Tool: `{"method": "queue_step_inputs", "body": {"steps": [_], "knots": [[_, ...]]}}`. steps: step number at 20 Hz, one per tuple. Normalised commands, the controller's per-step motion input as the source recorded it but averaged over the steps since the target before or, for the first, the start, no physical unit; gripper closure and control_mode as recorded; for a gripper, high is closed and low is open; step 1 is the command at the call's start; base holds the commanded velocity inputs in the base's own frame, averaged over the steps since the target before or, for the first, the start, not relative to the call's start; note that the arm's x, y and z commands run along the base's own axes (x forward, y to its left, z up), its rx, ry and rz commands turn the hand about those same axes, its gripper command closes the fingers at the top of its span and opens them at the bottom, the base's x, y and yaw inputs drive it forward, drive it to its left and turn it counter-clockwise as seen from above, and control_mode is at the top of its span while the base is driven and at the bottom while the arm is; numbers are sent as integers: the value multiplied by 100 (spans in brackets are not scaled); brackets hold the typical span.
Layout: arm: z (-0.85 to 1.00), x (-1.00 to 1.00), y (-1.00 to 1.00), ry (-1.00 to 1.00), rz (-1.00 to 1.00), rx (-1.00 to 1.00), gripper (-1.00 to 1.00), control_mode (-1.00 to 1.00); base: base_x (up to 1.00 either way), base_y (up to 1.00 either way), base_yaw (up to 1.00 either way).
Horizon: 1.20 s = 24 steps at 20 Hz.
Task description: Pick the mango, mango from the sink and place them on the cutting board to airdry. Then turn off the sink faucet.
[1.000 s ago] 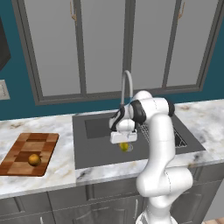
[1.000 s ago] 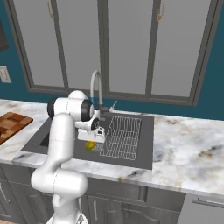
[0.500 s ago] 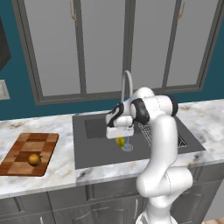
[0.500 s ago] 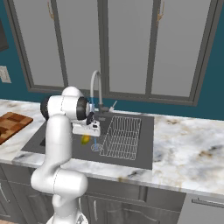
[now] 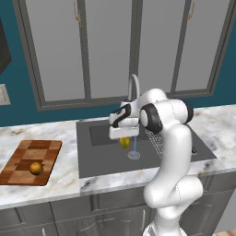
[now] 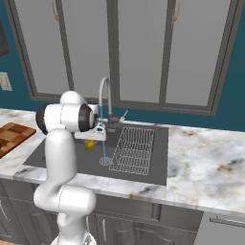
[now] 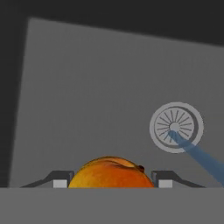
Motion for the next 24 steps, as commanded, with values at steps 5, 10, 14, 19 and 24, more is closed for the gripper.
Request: {"method": "queue_step_inputs", "body": {"steps": [5,10,14,19,24], "knots": [[41,-12,16,-11,2,0,100,-100,0,0,0],[40,-12,21,-8,1,0,100,-100,0,0,0],[51,-18,16,-7,1,0,100,-100,0,0,0],[63,-28,2,0,1,0,100,-100,0,0,0],[57,-55,-4,0,1,0,100,-100,0,0,0]]}}
